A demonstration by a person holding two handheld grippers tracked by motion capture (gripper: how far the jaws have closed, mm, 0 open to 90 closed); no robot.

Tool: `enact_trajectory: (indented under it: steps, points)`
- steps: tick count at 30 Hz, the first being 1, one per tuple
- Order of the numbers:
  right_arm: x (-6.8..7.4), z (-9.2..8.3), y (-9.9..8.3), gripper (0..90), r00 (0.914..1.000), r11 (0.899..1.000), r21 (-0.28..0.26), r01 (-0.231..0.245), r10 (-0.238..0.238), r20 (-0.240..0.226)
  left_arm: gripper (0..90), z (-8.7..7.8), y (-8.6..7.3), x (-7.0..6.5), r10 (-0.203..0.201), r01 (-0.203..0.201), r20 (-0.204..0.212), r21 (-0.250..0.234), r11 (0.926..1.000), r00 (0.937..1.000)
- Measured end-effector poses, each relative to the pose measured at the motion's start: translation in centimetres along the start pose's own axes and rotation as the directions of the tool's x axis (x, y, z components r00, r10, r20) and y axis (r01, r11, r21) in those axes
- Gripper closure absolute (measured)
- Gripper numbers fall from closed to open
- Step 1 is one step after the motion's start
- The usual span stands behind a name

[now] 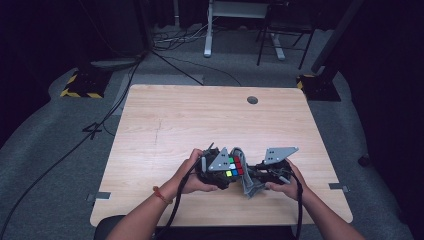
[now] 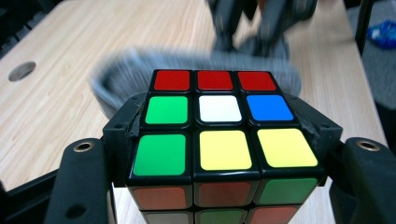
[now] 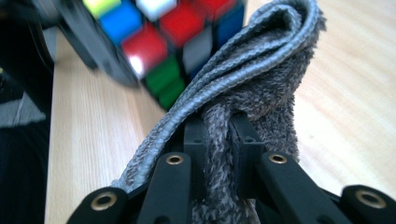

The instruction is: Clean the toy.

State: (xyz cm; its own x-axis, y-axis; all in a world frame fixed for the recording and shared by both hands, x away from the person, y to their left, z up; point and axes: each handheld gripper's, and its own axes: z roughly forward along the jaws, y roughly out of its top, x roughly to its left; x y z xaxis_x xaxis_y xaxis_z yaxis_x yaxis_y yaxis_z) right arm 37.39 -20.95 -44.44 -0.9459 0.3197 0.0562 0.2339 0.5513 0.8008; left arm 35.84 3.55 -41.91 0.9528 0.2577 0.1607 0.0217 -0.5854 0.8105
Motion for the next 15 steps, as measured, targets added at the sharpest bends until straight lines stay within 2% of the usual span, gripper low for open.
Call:
enact_trajectory:
  steps: [2,5,8,10,11,12,14,15]
  points:
    - [0.0,0.2,-0.1,80.0,1.0000,1.000,-0.010,-0.001,0.001,-0.006,33.3,0.0,-0.1,0.1,-0.006,0.006,0.000,-0.010,0.9999,1.0000]
    - [0.0,-0.9,0.3,80.1,0.9999,0.995,-0.100,-0.010,0.009,-0.012,33.0,0.0,-0.5,0.6,-0.053,0.055,0.034,-0.041,0.9977,0.9980]
    - [0.1,-2.2,0.7,80.2,0.9998,0.985,-0.172,-0.018,0.016,-0.010,32.8,0.3,-0.7,0.7,-0.058,0.060,0.047,-0.030,0.9978,0.9972]
    - [0.4,-2.8,1.0,80.4,0.9999,0.979,-0.202,-0.009,0.007,-0.009,32.4,0.8,-0.7,0.5,-0.047,0.047,0.048,0.003,0.9989,0.9977]
    - [0.6,-3.0,1.2,80.5,0.9999,0.975,-0.220,-0.005,0.001,-0.017,32.6,1.0,-0.7,0.2,-0.029,0.028,0.046,0.018,0.9994,0.9985]
    - [0.9,-3.0,1.5,80.5,0.9997,0.977,-0.215,0.008,-0.013,-0.019,32.5,1.3,-0.6,-0.2,-0.011,0.010,0.047,0.027,0.9996,0.9989]
    - [1.8,-2.6,1.8,80.5,0.9985,0.983,-0.178,0.052,-0.054,-0.005,33.1,1.9,-0.3,-0.9,0.034,-0.037,0.042,0.073,0.9967,0.9985]
    - [2.1,-2.3,1.8,80.4,0.9977,0.985,-0.161,0.066,-0.067,0.000,33.3,2.1,-0.3,-1.1,0.045,-0.047,0.036,0.081,0.9956,0.9984]
